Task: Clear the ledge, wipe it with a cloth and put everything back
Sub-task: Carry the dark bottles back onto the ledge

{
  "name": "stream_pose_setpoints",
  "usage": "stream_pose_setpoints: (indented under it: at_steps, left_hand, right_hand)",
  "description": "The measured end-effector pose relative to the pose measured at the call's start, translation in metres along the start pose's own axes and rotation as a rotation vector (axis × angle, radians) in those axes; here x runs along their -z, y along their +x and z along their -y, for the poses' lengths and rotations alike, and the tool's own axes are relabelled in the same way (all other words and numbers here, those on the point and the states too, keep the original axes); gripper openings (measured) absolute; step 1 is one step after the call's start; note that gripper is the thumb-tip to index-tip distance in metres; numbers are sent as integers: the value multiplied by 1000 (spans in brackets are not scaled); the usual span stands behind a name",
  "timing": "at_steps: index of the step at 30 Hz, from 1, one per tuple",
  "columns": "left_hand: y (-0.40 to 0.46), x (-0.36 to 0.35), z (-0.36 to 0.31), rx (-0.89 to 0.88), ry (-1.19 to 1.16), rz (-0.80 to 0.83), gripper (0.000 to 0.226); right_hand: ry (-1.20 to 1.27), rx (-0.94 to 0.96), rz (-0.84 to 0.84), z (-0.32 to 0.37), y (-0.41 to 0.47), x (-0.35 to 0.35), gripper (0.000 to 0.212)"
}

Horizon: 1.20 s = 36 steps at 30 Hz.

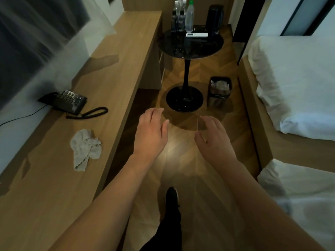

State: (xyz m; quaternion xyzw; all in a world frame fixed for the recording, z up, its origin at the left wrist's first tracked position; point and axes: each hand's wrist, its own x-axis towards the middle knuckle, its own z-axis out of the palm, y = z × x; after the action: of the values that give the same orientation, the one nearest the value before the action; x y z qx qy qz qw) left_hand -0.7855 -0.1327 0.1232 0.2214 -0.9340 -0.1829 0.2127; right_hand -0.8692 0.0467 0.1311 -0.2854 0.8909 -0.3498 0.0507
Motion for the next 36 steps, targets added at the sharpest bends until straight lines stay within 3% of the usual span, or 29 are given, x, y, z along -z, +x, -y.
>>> stream_pose_setpoints:
  at_steps: [18,26,36]
  left_hand:
    - [321,-120,-10,-99,-73,9,35]
    - [451,-174,-38,-54,11,-33,38]
    - [564,-226,-51,25,-28,-29,40]
  right_hand:
    - [-11,-52,-34,-71,315,35,49]
    - [-37,62,-52,-124,468,69,46]
    - [-51,82,-15,-158,592,74,48]
